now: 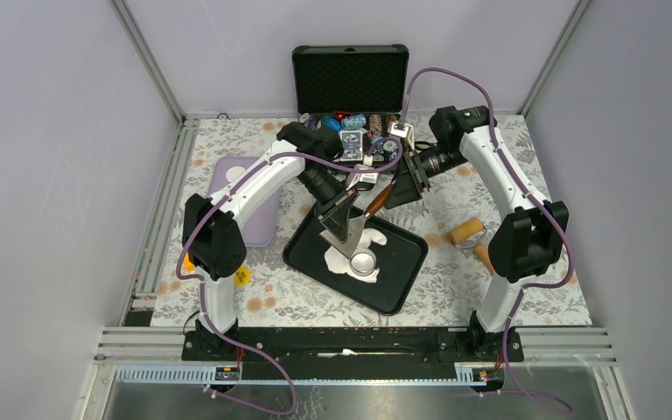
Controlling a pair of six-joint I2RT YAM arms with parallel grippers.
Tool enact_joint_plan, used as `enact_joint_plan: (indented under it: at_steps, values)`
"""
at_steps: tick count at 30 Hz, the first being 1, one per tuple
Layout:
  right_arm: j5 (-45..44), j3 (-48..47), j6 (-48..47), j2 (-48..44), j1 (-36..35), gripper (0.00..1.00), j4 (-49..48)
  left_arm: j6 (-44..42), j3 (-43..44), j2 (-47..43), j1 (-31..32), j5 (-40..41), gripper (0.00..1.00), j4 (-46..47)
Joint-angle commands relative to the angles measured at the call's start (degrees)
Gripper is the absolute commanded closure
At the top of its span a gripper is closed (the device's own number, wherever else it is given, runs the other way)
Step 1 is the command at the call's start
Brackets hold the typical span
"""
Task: Roll out the dumpling wrappers from the dough
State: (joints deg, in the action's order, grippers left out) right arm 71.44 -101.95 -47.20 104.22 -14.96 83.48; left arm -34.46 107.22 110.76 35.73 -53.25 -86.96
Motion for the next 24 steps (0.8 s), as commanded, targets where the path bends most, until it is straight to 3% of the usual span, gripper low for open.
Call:
enact_joint_plan:
  at_steps: [1, 4, 8, 10, 12, 14, 16, 18, 21, 24]
  values:
    - [-0.7, -2.3, -0.2, -1.3, -2.6, 0.43, 1.4, -1.1, 0.3, 0.0, 0.2, -1.3, 1.00, 0.3]
    - [-0.7, -2.7, -0.1, -1.0, -3.4, 0.49, 1.4, -1.3, -0.1, -0.2, 0.2, -1.6, 1.00, 0.2]
    - [-0.6, -3.6, 1.0, -0.4, -3.4, 0.87, 1.4, -1.0, -0.3, -0.4, 0.2, -1.8, 1.00, 0.5]
    - [-0.8, -3.8, 1.3, -0.3, -3.4, 1.00, 1.4, 0.1, -0.5, -0.8, 0.1, -1.4, 1.00, 1.5]
    - [-1.2, -4.0, 2.6, -0.6, -3.4, 1.00, 1.4, 1.8, -1.1, -1.5, -0.4, -0.7, 1.00, 3.4]
    - [-2.6, -4.4, 4.3, -1.1, -3.4, 1.00, 1.2, 3.1, -1.3, -2.1, -1.6, -0.6, 0.73, 4.8]
    - [-4.2, -4.7, 6.9, -1.8, -3.1, 1.00, 0.6, 3.8, -1.3, -2.8, -3.6, -1.3, 0.60, 5.6]
    - [-4.3, -3.5, 9.1, -2.7, -2.0, 1.00, 0.2, 4.6, -1.2, -3.5, -6.3, -1.8, 0.34, 6.0]
    - [-6.2, 1.5, 17.8, -6.1, 0.3, 1.00, -7.2, 7.0, -2.6, -5.8, -10.5, -2.4, 0.03, 8.8]
    - [-9.0, 8.4, 27.9, -10.5, 3.1, 1.00, -17.0, 13.3, -6.0, -8.6, -14.8, 0.1, 0.01, 16.2]
